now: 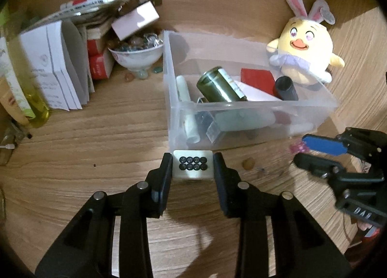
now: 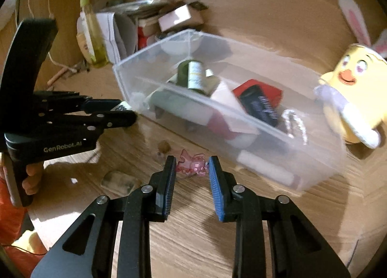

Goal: Organize objects
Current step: 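Carry white block with left tool and pink clip with right tool over box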

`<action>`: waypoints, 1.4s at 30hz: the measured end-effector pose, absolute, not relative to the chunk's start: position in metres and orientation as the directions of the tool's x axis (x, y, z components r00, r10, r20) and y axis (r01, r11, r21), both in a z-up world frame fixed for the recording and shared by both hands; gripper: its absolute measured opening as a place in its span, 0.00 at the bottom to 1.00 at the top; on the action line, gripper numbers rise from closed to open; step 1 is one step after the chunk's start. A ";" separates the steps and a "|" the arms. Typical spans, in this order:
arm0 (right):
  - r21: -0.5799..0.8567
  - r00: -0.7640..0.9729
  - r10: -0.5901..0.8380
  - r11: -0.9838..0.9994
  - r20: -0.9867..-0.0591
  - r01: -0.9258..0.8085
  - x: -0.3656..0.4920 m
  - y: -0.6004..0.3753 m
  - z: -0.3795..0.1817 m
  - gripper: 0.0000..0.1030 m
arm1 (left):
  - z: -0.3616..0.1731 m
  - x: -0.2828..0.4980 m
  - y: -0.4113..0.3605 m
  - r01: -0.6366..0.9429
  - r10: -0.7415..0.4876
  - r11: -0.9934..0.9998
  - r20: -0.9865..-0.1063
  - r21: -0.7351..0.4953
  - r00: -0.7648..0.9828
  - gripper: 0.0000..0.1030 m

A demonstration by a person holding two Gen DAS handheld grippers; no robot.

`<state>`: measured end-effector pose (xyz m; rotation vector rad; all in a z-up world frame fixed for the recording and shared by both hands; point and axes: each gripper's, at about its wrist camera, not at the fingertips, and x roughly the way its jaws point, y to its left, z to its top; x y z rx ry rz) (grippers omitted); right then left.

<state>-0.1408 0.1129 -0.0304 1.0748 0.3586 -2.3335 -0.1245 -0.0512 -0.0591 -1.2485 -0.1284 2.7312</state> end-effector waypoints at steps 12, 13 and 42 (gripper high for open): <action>0.014 -0.620 -0.383 -0.857 -0.685 0.515 -0.128 0.147 0.004 0.24 | -0.026 -0.098 -0.038 -0.089 0.152 -0.988 -0.685 -0.127 -0.713 0.32; 0.014 -0.628 -0.385 -0.859 -0.676 0.511 -0.127 0.150 0.007 0.24 | -0.023 -0.096 -0.036 -0.089 0.150 -0.988 -0.678 -0.124 -0.720 0.32; 0.045 -0.773 -0.409 -0.894 -0.485 0.445 -0.143 0.190 0.086 0.24 | 0.051 -0.098 -0.022 -0.085 0.132 -0.990 -0.512 -0.114 -0.849 0.32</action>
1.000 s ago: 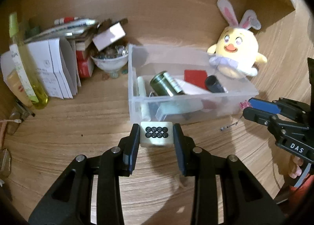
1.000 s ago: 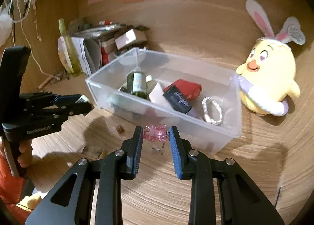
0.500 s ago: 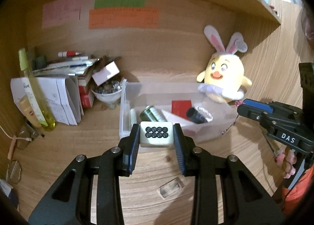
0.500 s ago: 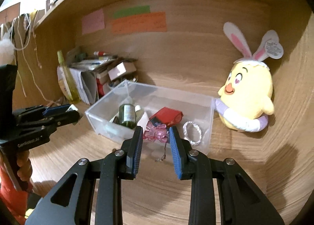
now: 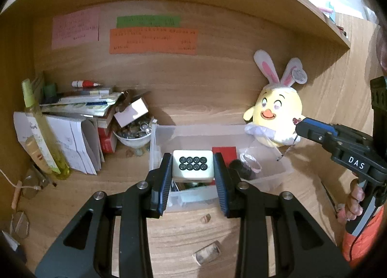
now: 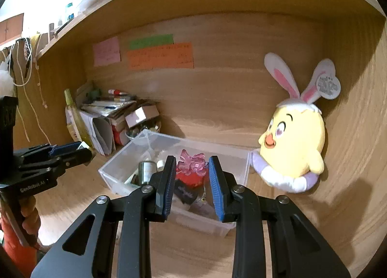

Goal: Organize objects

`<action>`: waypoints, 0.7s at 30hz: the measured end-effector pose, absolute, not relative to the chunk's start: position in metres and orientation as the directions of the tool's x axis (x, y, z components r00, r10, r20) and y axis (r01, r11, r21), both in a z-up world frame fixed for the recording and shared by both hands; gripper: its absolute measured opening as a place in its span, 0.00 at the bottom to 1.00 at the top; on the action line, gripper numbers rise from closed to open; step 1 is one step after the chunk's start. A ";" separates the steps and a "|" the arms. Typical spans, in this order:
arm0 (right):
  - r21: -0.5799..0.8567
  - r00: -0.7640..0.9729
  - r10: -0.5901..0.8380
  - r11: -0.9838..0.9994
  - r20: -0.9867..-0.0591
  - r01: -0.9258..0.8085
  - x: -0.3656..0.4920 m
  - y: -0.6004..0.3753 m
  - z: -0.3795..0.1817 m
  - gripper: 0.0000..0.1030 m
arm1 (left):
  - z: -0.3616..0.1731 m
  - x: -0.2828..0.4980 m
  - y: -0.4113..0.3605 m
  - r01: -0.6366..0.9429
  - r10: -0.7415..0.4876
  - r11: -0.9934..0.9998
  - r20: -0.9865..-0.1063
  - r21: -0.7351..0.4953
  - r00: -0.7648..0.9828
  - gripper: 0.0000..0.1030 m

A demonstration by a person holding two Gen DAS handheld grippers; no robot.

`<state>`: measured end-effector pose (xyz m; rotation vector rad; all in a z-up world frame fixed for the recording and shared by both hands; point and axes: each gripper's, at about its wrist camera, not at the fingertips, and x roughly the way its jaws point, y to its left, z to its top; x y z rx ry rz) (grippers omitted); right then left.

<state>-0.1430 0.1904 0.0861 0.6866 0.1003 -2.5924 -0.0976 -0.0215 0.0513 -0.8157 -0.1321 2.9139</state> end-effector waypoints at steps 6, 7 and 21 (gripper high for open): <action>0.035 -0.780 -0.411 -0.893 -0.473 0.449 -0.153 0.185 0.093 0.24 | 0.050 -0.113 -0.024 -0.074 0.125 -0.990 -0.517 -0.119 -0.847 0.32; 0.034 -0.778 -0.410 -0.893 -0.476 0.449 -0.156 0.184 0.092 0.24 | 0.049 -0.116 -0.024 -0.072 0.124 -0.990 -0.521 -0.118 -0.845 0.32; 0.030 -0.715 -0.346 -0.909 -0.608 0.415 -0.199 0.180 0.039 0.24 | 0.015 -0.134 -0.035 -0.061 0.119 -0.992 -0.618 -0.113 -0.777 0.33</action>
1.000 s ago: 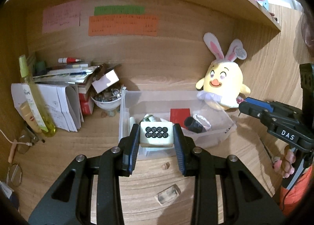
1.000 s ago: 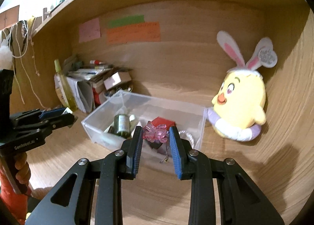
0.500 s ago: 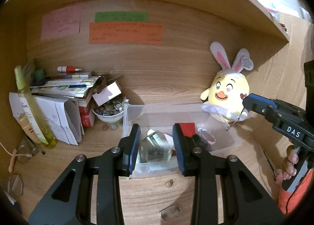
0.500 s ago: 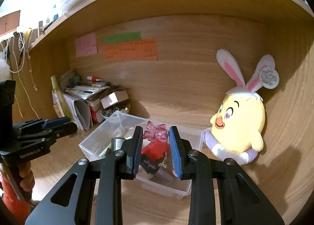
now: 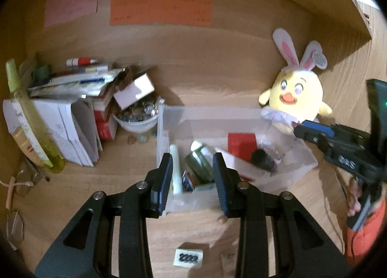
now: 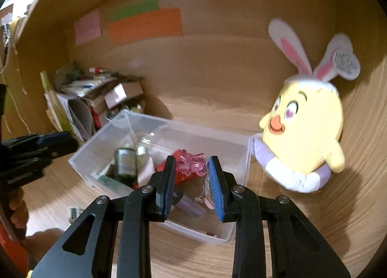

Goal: Organize objects

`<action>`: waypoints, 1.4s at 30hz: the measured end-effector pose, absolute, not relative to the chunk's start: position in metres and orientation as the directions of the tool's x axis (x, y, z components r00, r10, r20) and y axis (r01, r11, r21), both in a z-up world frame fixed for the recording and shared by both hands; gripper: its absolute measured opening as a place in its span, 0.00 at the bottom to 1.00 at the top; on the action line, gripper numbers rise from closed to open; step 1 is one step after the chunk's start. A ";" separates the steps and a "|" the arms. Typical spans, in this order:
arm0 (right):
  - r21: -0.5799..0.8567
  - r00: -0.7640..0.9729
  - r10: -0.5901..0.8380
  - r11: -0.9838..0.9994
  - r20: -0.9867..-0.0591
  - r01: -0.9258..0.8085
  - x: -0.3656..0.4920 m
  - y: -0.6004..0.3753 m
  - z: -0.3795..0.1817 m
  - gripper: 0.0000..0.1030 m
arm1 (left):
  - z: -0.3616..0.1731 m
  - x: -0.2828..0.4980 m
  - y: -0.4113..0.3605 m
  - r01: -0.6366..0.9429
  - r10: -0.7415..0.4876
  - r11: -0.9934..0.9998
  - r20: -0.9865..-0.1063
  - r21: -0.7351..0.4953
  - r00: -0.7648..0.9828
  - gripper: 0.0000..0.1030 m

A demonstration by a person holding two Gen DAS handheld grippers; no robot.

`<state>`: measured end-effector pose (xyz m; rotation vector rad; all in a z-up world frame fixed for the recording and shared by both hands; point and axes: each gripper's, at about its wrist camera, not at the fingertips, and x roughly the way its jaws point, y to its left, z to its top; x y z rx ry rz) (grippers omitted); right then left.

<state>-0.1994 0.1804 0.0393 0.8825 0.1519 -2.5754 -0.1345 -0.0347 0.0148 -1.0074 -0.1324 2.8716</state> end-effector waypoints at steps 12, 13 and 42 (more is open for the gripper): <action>0.047 -0.645 -0.318 -0.915 -0.695 0.400 -0.227 0.179 0.001 0.24 | -0.040 -0.098 -0.052 -0.070 0.130 -0.991 -0.748 -0.111 -0.651 0.55; 0.044 -0.643 -0.315 -0.915 -0.698 0.401 -0.227 0.179 0.000 0.24 | -0.044 -0.097 -0.051 -0.073 0.133 -0.991 -0.755 -0.112 -0.642 0.57; -0.019 -0.633 -0.284 -0.904 -0.720 0.428 -0.209 0.169 0.006 0.34 | -0.028 -0.103 -0.047 -0.083 0.162 -0.986 -0.710 -0.144 -0.685 0.32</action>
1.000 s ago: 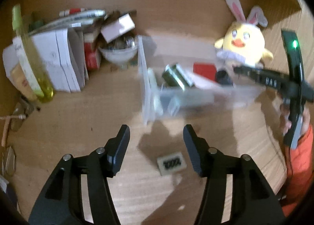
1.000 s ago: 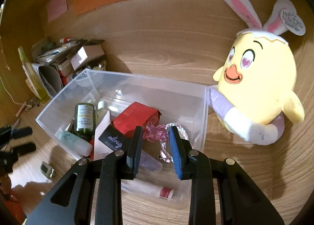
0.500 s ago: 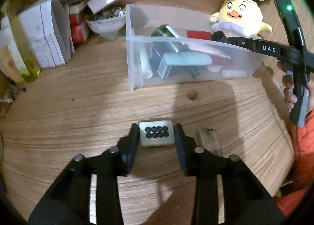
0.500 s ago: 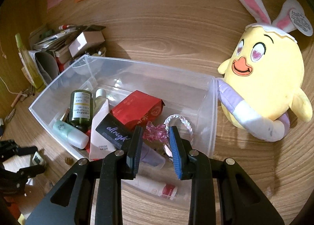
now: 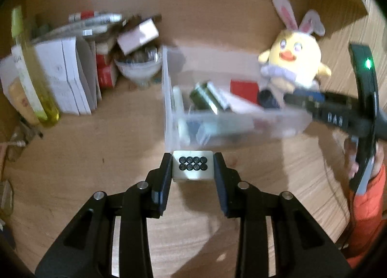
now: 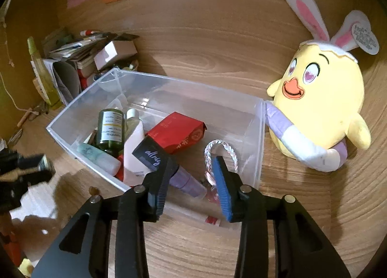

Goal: Organize objects
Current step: 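Lower white block into box and open left gripper, then move right tool to clear cube while left tool approaches brown bead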

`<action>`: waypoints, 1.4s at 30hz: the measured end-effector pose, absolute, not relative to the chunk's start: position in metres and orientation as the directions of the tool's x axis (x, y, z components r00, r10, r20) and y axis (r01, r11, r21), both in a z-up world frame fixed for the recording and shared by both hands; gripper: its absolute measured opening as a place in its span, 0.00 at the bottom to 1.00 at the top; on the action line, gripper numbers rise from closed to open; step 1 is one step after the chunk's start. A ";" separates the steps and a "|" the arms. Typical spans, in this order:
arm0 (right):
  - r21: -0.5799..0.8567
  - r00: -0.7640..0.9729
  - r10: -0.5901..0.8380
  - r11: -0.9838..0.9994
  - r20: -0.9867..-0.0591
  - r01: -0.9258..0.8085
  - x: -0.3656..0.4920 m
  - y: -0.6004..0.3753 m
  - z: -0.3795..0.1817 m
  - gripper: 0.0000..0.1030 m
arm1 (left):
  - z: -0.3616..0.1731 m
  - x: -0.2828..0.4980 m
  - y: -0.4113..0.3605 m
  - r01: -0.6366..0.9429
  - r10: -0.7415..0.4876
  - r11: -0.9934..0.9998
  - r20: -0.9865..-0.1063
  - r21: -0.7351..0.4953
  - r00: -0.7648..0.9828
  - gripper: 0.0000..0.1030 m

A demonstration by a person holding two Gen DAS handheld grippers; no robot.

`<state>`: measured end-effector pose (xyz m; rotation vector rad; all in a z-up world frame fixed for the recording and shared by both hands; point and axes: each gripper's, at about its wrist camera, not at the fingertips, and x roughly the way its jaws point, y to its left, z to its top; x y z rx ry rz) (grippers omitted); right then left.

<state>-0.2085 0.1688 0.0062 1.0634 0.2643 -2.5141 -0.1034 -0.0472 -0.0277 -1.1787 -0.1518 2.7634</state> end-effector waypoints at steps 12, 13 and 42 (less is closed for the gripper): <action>0.025 -0.653 -0.375 -0.877 -0.658 0.479 -0.174 0.166 0.027 0.47 | 0.004 -0.134 -0.042 -0.083 0.147 -0.988 -0.648 -0.128 -0.747 0.32; 0.033 -0.652 -0.385 -0.875 -0.653 0.483 -0.172 0.166 0.028 0.47 | 0.004 -0.136 -0.041 -0.085 0.149 -0.988 -0.647 -0.129 -0.748 0.32; 0.153 -0.433 -0.499 -0.769 -0.751 0.621 -0.115 0.111 -0.033 0.47 | -0.002 -0.153 -0.042 -0.069 0.149 -0.987 -0.664 -0.146 -0.733 0.42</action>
